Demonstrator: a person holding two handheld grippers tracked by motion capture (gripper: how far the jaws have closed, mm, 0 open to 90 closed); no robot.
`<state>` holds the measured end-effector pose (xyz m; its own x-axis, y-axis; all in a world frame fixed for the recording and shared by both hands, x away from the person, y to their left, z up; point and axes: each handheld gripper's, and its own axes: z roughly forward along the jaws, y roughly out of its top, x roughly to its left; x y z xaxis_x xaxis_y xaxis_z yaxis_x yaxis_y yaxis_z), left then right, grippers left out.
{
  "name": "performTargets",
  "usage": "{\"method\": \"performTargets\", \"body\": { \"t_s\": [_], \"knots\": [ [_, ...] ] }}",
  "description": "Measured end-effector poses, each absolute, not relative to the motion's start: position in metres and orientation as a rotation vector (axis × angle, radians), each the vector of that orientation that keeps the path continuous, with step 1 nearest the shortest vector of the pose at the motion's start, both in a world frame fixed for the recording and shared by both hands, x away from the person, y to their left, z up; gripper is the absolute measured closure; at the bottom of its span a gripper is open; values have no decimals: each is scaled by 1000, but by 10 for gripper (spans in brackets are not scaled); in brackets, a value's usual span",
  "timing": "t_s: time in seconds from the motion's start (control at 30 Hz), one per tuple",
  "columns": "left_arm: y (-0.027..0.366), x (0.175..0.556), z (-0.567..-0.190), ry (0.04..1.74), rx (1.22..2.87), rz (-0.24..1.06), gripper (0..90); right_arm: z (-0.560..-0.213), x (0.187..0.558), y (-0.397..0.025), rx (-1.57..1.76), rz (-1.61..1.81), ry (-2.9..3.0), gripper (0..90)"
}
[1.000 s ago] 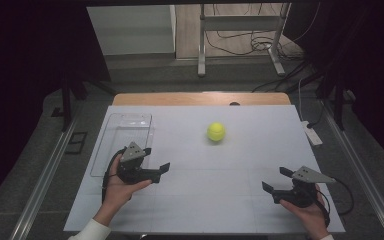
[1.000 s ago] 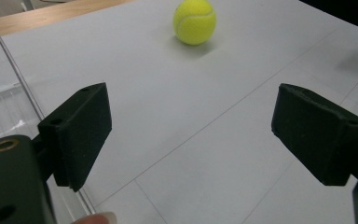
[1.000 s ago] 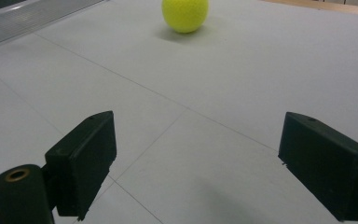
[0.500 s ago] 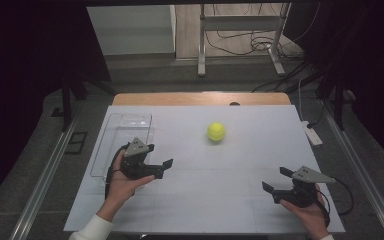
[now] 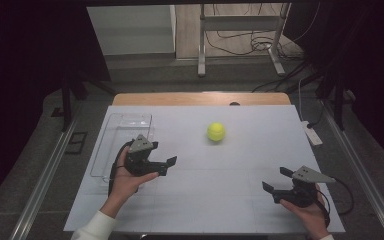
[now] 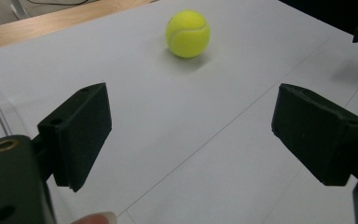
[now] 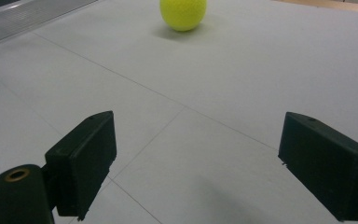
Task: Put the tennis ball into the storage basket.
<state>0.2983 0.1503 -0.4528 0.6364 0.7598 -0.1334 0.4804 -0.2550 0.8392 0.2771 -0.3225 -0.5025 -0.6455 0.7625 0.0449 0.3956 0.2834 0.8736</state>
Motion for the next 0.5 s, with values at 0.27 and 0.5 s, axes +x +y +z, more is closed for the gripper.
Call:
{"method": "performTargets", "body": {
  "t_s": [0.27,0.5],
  "knots": [
    [147,302,-451,974,1916,361,134,-503,278,-323,1046,1311,2175,118],
    [145,305,-450,968,1920,352,133,-503,278,-323,1044,1310,2175,117]
  ]
}}
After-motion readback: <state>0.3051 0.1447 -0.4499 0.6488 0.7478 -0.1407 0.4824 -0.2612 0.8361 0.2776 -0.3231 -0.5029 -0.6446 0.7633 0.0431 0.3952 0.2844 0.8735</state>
